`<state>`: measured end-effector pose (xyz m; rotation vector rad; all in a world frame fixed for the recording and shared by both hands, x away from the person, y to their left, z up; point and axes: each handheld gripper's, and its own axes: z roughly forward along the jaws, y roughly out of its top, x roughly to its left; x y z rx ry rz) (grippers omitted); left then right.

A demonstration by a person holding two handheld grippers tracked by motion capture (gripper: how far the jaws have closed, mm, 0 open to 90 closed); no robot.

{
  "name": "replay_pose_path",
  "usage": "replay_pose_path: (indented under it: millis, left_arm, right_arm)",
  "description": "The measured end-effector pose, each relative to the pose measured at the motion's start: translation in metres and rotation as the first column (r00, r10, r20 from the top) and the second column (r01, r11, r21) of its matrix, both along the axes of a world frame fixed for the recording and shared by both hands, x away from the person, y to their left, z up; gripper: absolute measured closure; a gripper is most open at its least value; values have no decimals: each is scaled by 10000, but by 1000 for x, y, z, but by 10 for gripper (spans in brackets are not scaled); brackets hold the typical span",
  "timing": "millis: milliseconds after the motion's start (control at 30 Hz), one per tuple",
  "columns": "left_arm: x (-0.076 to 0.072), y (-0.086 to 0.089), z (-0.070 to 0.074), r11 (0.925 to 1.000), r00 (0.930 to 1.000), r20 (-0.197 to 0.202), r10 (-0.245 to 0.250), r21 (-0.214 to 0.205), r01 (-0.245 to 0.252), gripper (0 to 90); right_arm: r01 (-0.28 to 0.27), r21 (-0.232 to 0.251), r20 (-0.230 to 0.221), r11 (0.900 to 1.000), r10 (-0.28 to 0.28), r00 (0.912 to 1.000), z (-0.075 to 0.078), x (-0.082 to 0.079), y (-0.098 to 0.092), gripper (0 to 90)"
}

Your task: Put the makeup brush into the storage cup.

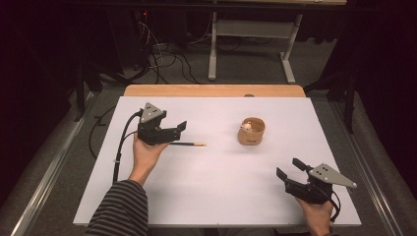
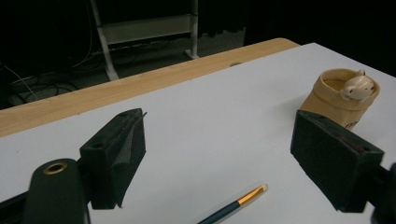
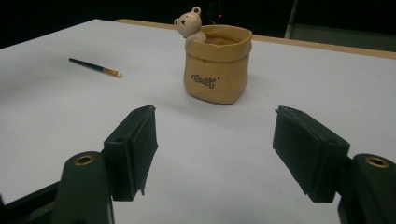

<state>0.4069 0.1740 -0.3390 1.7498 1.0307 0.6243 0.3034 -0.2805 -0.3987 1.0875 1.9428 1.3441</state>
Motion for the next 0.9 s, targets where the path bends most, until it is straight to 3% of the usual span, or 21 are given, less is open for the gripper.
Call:
replay_pose_path:
  millis: [467,800,900]
  left_arm:
    - [8,-2,1,9954,9974,-629,-353,864,407,186]
    - [16,-7,-4,9836,9893,-1348,-556,1627,774,187]
    - [19,-9,-4,9763,9864,-1525,-617,1960,913,187]
  right_arm:
    - [17,-8,-57,10000,-17,10000,0,0,1,325]
    - [-13,-13,-76,10000,13,10000,-1,0,1,325]
    - [3,-2,-67,10000,-3,10000,0,0,1,325]
